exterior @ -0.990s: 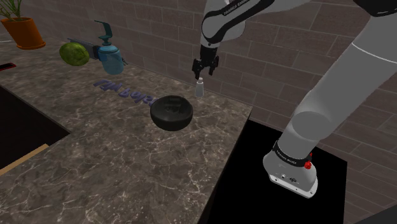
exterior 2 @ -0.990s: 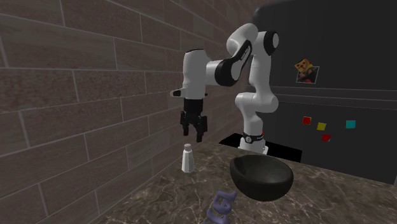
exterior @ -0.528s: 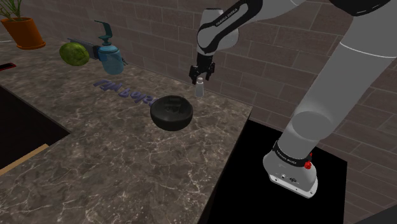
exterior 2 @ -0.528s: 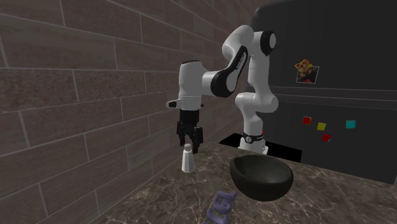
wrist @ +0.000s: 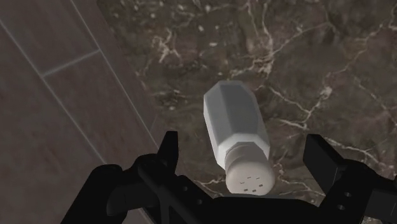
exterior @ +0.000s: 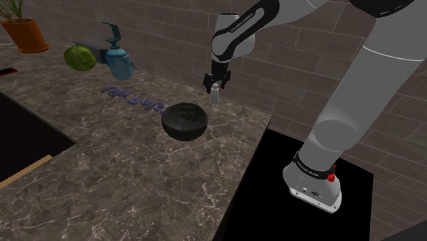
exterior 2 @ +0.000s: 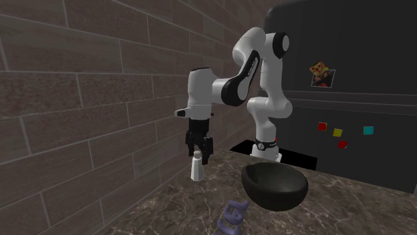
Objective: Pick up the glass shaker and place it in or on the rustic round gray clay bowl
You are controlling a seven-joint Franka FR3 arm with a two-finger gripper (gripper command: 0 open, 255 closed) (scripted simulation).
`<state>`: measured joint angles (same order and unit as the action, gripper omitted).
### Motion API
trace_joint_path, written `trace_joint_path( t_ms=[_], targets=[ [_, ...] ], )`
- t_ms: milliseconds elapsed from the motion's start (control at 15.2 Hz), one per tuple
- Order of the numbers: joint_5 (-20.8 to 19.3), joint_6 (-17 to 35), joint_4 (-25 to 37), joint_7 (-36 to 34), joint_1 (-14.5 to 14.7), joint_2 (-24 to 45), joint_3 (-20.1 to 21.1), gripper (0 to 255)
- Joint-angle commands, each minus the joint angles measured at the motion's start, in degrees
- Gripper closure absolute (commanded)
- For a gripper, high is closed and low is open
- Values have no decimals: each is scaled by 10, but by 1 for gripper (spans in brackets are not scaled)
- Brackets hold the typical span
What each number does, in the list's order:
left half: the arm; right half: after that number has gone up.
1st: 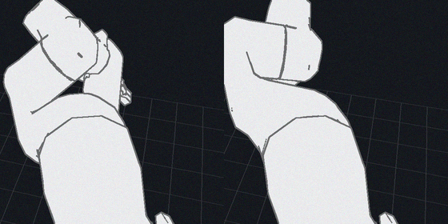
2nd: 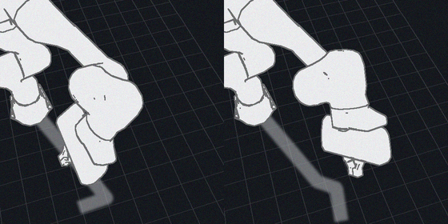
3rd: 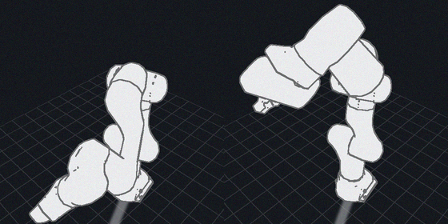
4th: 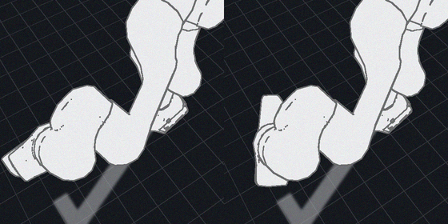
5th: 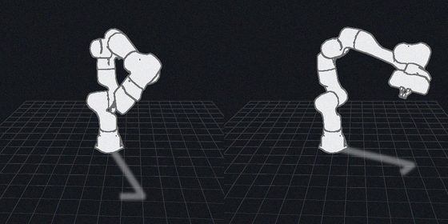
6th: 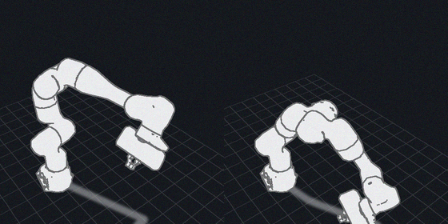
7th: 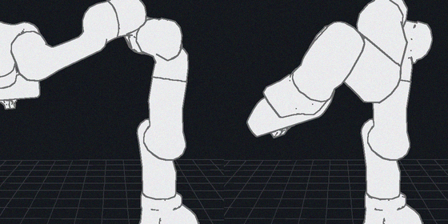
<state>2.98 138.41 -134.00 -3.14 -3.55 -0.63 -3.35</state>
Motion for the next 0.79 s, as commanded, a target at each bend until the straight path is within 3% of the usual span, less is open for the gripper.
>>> trace_joint_path(
  t_ms=[0, 66, 726],
  targets=[
    [0, 0, 0, 0, 0, 0, 0, 0],
    [0, 0, 0, 0, 0, 0, 0, 255],
    [-1, -8, 3, -1, 0, -5, 0, 255]
  ],
)
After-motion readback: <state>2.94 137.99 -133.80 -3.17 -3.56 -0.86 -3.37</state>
